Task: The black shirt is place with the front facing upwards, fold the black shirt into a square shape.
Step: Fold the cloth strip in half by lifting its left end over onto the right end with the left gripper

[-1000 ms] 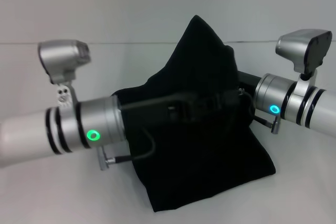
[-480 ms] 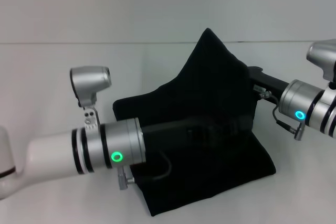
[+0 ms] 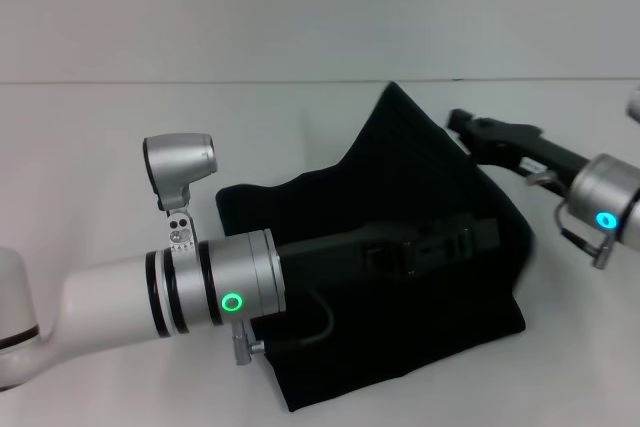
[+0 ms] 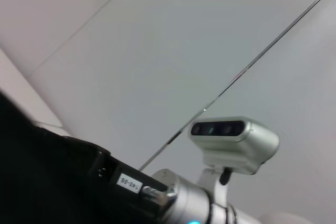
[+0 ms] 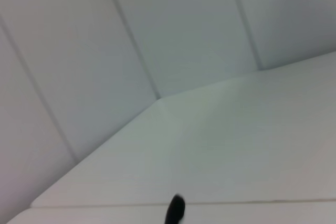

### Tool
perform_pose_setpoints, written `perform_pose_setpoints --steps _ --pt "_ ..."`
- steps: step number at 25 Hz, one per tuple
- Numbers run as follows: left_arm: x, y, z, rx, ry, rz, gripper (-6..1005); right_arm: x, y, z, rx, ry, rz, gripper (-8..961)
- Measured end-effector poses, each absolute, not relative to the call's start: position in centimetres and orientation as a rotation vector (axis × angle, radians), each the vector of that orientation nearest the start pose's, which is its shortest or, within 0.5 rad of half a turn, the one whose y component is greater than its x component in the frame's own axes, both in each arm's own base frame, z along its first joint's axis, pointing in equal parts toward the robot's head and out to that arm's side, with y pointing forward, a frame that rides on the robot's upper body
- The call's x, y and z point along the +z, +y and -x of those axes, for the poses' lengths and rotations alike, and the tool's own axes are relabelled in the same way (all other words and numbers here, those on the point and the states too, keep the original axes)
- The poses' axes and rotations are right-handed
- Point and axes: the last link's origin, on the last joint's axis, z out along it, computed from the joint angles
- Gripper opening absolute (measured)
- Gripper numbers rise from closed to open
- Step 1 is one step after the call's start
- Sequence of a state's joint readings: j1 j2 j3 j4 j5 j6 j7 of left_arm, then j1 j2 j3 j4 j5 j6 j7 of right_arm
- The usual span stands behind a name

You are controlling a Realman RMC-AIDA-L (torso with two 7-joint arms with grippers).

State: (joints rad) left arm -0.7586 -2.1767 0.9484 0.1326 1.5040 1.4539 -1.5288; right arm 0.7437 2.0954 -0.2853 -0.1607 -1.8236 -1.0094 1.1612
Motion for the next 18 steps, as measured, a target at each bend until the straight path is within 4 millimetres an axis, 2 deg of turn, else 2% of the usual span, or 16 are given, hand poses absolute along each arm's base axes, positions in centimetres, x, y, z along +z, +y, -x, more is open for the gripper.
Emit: perform_pose_setpoints --steps 3,5,7,11,16,18 --pt "-10.5 31.4 16.4 -1.337 -1.278 2.709 211 -3.6 39.8 -27.2 0.866 1.006 2.053 45" --pt "-10.3 31.2 16.2 -1.363 -1.269 2.723 329 -2.8 39.7 -28.0 0.87 1.007 2.011 46" --pt "-9.2 30.8 15.6 -1.469 -1.221 2.756 448 -1.9 39.4 -28.9 0.879 1.009 1.965 47" --pt "-7.8 30.8 16.1 -1.54 -1.171 2.717 683 0.0 37.8 -29.9 0.987 0.974 1.913 49" --pt "-6.7 31.6 19.0 -1.446 -1.135 2.564 785 0.7 34.8 -29.6 1.142 0.91 1.981 51" --pt "-6.7 31.8 20.0 -1.394 -1.126 2.52 780 0.6 33.6 -29.8 1.154 0.886 2.011 52"
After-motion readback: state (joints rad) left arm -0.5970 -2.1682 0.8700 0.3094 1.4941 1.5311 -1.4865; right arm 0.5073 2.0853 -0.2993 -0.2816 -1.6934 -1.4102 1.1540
